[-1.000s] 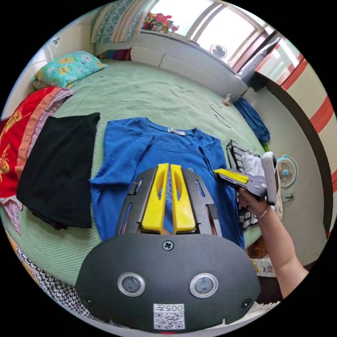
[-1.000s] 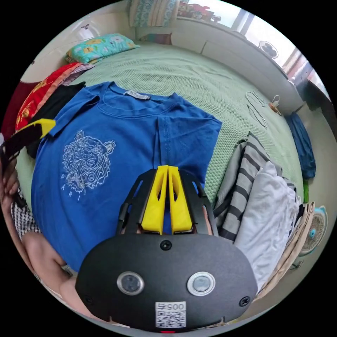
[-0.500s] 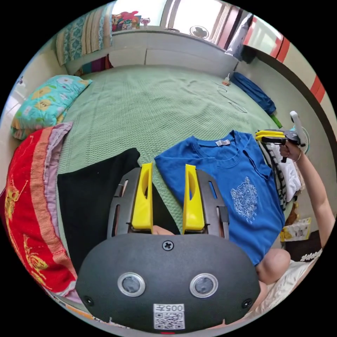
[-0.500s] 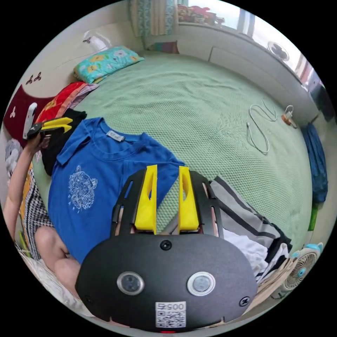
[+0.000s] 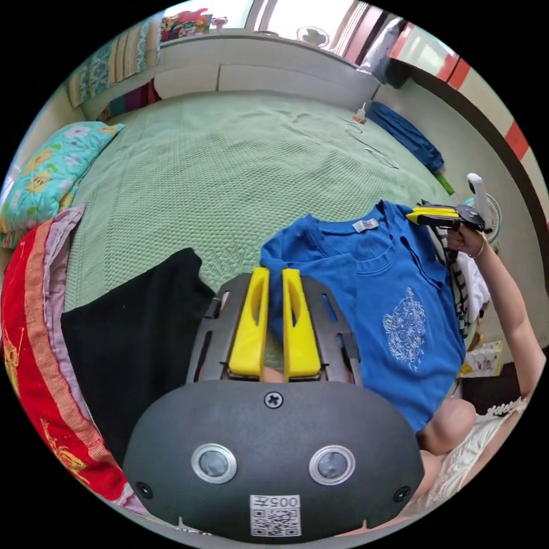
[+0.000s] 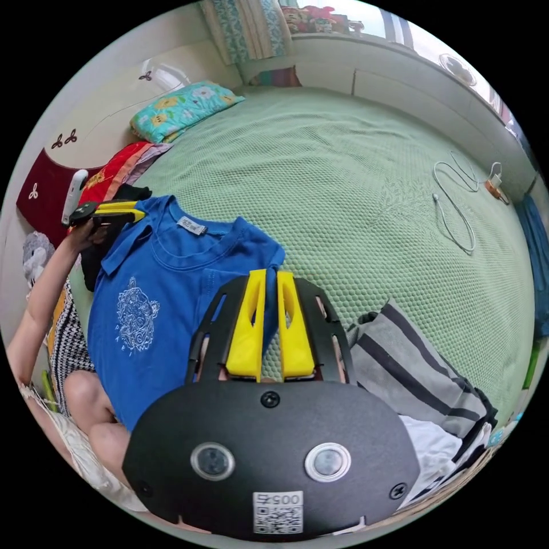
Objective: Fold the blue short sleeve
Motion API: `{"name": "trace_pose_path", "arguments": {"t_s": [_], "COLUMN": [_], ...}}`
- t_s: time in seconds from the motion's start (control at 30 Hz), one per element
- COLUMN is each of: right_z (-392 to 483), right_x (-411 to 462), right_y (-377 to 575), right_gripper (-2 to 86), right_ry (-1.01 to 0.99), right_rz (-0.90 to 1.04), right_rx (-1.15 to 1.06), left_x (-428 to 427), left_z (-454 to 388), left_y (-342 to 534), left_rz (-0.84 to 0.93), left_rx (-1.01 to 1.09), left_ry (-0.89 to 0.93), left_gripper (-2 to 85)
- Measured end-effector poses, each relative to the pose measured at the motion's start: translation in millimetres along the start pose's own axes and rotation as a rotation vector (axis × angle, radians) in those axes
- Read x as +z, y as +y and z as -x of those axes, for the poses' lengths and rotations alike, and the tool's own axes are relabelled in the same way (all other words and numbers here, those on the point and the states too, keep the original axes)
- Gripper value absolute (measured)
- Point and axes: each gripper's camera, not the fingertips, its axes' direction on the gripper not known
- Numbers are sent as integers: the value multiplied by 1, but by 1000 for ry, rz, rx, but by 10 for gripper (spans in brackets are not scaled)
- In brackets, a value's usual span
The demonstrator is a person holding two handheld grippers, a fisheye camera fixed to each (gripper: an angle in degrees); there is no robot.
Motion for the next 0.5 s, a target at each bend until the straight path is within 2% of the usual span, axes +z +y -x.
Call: {"name": "trace_pose_path", "arguments": {"t_s": [0.13, 0.33, 0.43, 0.5], "right_z": [-15, -33, -37, -34], "right_x": [-21, -42, -53, -54], "right_y": [-19, -57, -63, -62], "right_gripper": [-10, -10, -10, -9], "right_ry": [69, 220, 219, 197], "right_rz": [-48, -87, -152, -131], "right_rx": [60, 197, 300, 298], "left_x": [-12, -40, -48, -52], "left_z": [24, 60, 81, 94], "left_y": [-27, -67, -68, -56], "left_rz": [-1, -120, -165, -184], "left_rx": [-30, -121, -173, -178], "left_ry": [-3, -85, -67, -26], "left_gripper": [44, 44, 44, 45]}}
